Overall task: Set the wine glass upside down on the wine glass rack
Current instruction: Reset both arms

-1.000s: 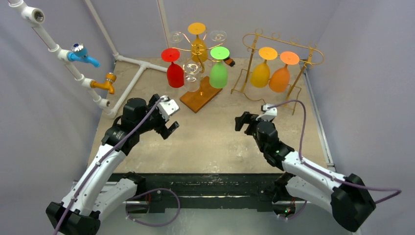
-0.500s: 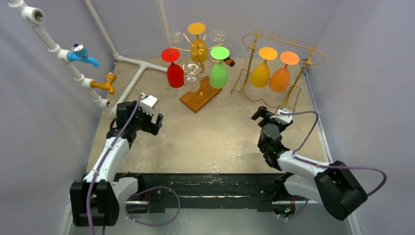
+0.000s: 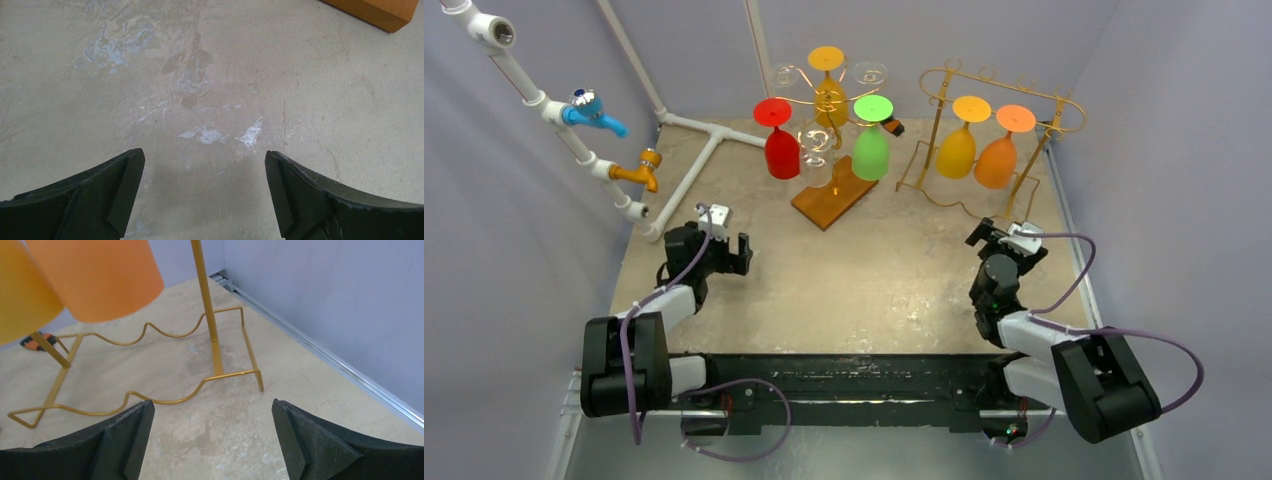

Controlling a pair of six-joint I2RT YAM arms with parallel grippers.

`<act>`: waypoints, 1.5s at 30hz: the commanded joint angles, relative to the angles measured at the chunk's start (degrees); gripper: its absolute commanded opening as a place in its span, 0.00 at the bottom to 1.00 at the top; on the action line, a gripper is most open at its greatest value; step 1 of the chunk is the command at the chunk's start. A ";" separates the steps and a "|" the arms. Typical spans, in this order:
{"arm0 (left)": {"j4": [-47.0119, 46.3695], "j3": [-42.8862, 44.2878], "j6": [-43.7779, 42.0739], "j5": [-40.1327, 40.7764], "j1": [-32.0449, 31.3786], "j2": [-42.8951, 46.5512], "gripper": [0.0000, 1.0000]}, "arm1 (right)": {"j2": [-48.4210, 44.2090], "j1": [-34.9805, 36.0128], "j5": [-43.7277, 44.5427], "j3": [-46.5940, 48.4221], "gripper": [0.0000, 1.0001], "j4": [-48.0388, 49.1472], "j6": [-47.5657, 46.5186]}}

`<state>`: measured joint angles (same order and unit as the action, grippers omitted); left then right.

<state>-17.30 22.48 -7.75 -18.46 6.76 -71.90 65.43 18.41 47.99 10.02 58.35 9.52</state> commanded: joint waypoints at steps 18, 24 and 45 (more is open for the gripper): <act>-53.43 -12.82 12.16 2.56 1.65 -9.95 1.00 | 6.58 -9.23 -14.70 -2.28 0.99 17.84 -2.87; -65.39 -13.04 14.47 2.78 1.63 -18.83 1.00 | 11.41 -9.25 -16.20 -2.39 0.99 23.13 -2.97; -63.17 -9.92 10.61 1.05 -0.85 -24.08 1.00 | 21.40 -11.20 -24.63 6.15 0.99 17.70 -4.36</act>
<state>-78.85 11.92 3.90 -16.27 6.28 -97.08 87.57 7.51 24.21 16.43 76.82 4.78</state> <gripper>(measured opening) 0.996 0.987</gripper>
